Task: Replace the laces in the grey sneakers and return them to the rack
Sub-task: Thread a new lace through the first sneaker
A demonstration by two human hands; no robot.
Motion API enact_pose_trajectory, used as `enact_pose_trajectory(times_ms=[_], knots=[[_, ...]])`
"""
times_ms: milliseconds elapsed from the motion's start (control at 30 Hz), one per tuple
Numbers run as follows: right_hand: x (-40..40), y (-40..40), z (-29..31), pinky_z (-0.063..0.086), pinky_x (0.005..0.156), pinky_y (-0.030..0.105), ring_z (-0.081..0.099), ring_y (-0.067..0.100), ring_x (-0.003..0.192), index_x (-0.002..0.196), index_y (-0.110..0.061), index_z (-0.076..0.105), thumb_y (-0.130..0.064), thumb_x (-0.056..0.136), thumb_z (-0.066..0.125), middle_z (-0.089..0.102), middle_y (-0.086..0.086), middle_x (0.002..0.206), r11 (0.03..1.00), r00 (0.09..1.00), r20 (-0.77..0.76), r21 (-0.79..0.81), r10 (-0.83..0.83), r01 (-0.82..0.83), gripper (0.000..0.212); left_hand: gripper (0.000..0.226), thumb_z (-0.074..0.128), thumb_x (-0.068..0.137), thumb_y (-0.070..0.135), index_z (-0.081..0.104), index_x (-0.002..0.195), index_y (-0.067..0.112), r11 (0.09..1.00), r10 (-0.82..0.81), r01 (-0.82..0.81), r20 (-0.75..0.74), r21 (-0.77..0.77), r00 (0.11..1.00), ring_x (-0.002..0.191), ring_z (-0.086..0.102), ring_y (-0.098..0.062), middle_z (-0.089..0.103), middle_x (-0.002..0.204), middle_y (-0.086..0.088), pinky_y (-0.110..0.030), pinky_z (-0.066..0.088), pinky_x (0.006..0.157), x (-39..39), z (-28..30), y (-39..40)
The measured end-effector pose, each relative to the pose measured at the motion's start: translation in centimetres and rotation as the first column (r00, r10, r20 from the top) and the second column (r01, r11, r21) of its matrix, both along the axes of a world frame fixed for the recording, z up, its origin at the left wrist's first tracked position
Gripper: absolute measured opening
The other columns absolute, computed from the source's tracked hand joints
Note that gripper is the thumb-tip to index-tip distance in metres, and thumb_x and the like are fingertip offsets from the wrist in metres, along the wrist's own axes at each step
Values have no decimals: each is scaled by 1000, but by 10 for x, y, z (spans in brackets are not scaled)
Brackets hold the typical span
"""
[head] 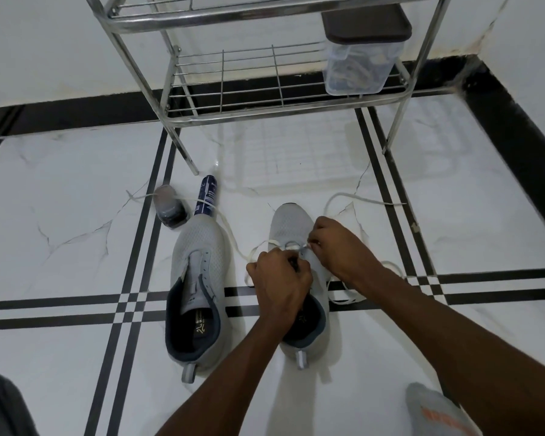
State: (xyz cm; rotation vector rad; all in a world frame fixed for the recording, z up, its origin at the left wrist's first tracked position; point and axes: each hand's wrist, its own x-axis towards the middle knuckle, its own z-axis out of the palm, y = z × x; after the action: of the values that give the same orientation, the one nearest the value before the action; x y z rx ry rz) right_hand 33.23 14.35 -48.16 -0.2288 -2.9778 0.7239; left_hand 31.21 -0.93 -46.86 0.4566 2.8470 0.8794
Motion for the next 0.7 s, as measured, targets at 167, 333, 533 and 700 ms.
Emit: enact_pose_trajectory(times_ms=[167,333,533,700], knots=[[8,26,12,48,73,27,57,18,79,84,1,70,-2,91,62,58,8,95,921,895,-226,-168,-384,352,11,27,54,84,29,66,62,19,999,-7,6,24,37,1000,66,53,-14,58,59,7,-36,35,74,-1,3,-1],[12,39,18,54,71,34,60,21,78,83,2,68,-1,90,62,58,13,102,779,707,-328,-237,-627,581,10,28,53,84,28,62,60,18,997,-44,39,64,66,997,65,53,-16,57,59,7,-37,39,72,5,3,5],[15,10,14,49,74,29,58,15,81,93,-10,65,-27,89,75,57,5,107,740,732,-181,-340,-657,581,21,33,55,88,29,65,60,17,985,-39,36,17,168,999,61,53,-12,58,59,5,-39,47,68,3,1,1],[3,-10,10,51,69,35,67,20,70,61,-5,68,-42,83,79,71,10,70,673,790,244,-422,-562,608,45,29,61,91,27,71,68,12,965,-79,69,31,251,996,82,53,-14,56,76,1,-30,44,72,-2,-3,-1]])
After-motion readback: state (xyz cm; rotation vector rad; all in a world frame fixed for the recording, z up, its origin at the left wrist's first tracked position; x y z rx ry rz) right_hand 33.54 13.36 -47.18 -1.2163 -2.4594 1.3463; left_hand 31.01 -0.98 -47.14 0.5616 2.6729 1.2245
